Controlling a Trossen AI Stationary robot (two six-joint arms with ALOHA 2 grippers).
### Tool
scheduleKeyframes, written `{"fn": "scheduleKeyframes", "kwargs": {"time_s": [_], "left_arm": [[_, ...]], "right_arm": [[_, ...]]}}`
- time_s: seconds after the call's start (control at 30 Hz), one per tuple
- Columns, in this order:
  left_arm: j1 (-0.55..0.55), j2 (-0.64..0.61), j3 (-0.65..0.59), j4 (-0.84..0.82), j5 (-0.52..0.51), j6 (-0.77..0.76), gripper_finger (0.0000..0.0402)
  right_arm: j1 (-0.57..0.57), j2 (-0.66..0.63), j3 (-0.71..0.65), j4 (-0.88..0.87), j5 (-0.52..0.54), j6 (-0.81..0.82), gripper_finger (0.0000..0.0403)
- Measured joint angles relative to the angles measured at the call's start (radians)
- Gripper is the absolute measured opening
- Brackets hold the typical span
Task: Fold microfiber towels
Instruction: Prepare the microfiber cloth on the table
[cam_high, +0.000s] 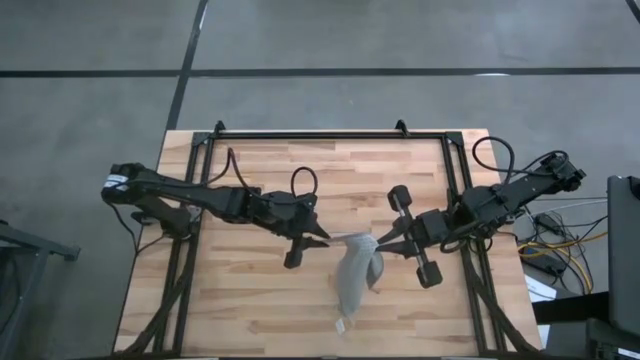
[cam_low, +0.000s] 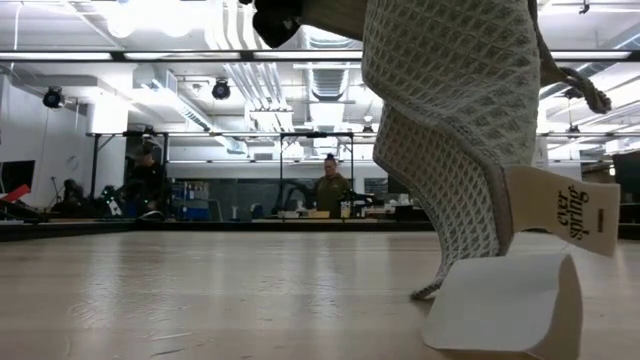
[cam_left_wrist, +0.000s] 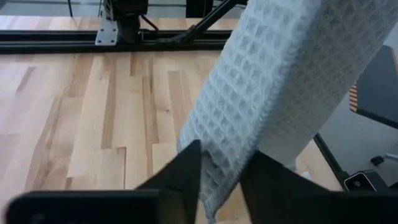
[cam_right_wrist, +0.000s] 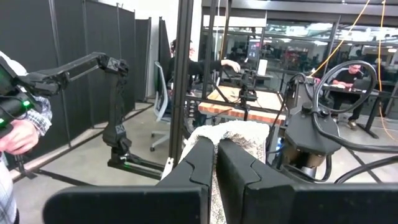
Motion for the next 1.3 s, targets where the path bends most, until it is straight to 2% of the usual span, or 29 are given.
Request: {"fn": "scheduleKeyframes", "kwargs": {"time_s": [0.17, 0.4, 0.5, 0.63, 0.97, 1.07, 1.3], "left_arm": [[0.0, 0.0, 0.0, -0.001, 0.001, -0.004, 0.0011], [-0.001, -0.002, 0.0, -0.084, 0.019, -0.074, 0.0005], [0.0, -0.016, 0.0, -0.168, 0.103, -0.116, 0.0005], [-0.001, -0.033, 0.0, -0.245, 0.294, -0.132, 0.0004], [-0.001, -0.138, 0.001, -0.246, 0.6, -0.154, 0.0007], [-0.001, -0.183, 0.002, -0.244, 0.642, -0.177, 0.0004], [-0.001, -0.283, 0.002, -0.246, 0.655, -0.274, 0.0005]], "right_arm": [[0.0, 0.0, 0.0, 0.0, 0.0, -0.003, 0.0008], [0.0, 0.0, 0.0, -0.025, 0.004, 0.036, 0.0008], [0.0, 0.0, -0.001, -0.063, 0.01, 0.078, 0.0008], [0.0, 0.0, -0.001, -0.103, 0.012, 0.126, 0.0008], [0.001, 0.002, -0.001, -0.184, 0.011, 0.283, 0.0008], [0.001, 0.019, 0.0, -0.198, 0.011, 0.329, 0.0008], [0.001, 0.097, 0.0, -0.196, 0.0, 0.369, 0.0008]]}}
